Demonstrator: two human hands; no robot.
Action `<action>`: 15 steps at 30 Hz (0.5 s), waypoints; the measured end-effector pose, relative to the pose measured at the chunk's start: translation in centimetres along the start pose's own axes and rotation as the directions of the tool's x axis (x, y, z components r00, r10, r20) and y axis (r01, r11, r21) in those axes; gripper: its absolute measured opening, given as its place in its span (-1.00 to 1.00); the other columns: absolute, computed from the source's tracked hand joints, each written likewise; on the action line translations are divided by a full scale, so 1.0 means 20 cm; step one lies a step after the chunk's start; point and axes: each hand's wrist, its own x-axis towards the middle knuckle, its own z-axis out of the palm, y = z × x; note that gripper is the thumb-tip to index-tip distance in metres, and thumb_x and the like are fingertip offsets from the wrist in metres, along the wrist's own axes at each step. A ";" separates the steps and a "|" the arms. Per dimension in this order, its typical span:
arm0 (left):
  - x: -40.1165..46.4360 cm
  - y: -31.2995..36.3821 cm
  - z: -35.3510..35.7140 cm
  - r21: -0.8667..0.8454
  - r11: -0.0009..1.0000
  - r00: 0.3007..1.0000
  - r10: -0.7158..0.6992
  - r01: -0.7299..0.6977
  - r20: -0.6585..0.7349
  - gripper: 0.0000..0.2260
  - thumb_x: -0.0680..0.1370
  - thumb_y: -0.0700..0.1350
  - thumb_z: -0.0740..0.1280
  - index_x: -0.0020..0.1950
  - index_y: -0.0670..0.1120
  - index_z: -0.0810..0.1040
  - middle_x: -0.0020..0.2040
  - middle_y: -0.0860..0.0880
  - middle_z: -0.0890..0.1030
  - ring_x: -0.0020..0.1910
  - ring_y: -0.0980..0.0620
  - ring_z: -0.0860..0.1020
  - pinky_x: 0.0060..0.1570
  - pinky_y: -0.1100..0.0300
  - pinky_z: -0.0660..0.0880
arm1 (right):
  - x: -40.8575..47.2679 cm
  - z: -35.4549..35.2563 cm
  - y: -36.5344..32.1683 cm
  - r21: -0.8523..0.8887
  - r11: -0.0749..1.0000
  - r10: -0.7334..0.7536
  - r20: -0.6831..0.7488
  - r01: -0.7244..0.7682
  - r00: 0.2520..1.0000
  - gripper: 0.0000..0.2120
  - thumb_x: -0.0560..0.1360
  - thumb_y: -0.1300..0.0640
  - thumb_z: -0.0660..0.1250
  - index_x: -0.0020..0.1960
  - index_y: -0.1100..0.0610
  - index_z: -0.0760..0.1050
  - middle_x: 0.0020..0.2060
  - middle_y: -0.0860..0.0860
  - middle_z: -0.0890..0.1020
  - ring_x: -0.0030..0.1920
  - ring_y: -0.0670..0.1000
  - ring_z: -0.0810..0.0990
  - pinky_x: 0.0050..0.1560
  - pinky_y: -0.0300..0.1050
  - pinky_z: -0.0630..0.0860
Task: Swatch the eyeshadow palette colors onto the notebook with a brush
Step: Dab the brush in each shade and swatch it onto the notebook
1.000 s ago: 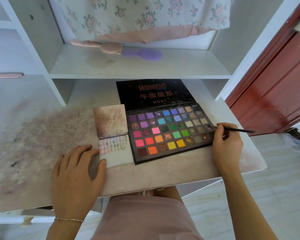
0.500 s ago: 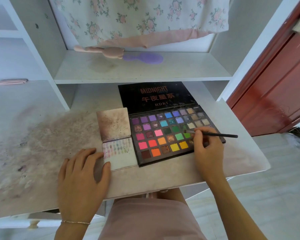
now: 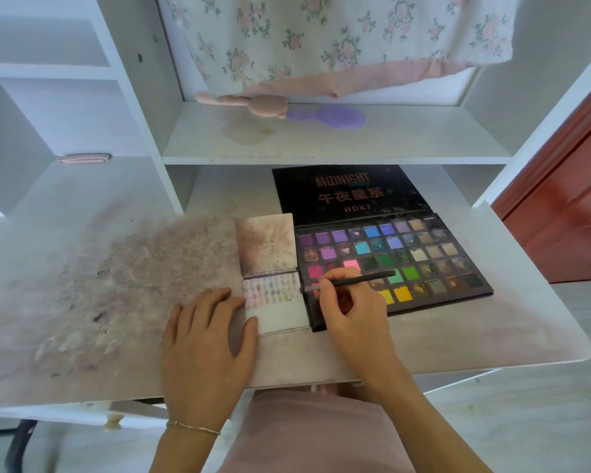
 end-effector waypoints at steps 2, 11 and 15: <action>0.00 0.00 0.00 -0.001 1.000 1.000 -0.002 0.002 0.000 -0.64 0.44 0.09 0.14 0.00 -0.08 0.61 0.07 -0.07 0.60 0.09 -0.15 0.55 0.24 -0.13 0.33 | 0.01 0.00 0.00 -0.019 1.000 -0.007 0.010 0.007 1.000 -0.69 0.50 0.24 0.26 -0.23 -0.17 0.37 -0.37 -0.11 0.57 -0.26 -0.12 0.55 -0.31 -0.35 0.46; 0.00 0.00 0.00 -0.001 1.000 1.000 0.004 -0.004 -0.019 -0.66 0.45 0.07 0.15 -0.02 -0.08 0.60 0.06 -0.07 0.61 0.09 -0.15 0.56 0.22 -0.14 0.35 | 0.01 0.01 0.01 -0.085 0.996 -0.012 0.067 0.017 0.998 -0.68 0.50 0.20 0.26 -0.23 -0.21 0.33 -0.35 -0.15 0.54 -0.30 -0.14 0.53 -0.31 -0.36 0.44; 0.00 0.00 0.00 0.006 1.000 1.000 0.004 -0.003 -0.007 -0.65 0.45 0.08 0.15 -0.02 -0.09 0.61 0.06 -0.07 0.61 0.09 -0.15 0.56 0.22 -0.15 0.35 | 0.01 0.02 0.01 -0.111 0.994 -0.017 0.084 0.026 0.996 -0.67 0.49 0.22 0.26 -0.26 -0.19 0.32 -0.43 -0.17 0.47 -0.34 -0.13 0.49 -0.36 -0.35 0.41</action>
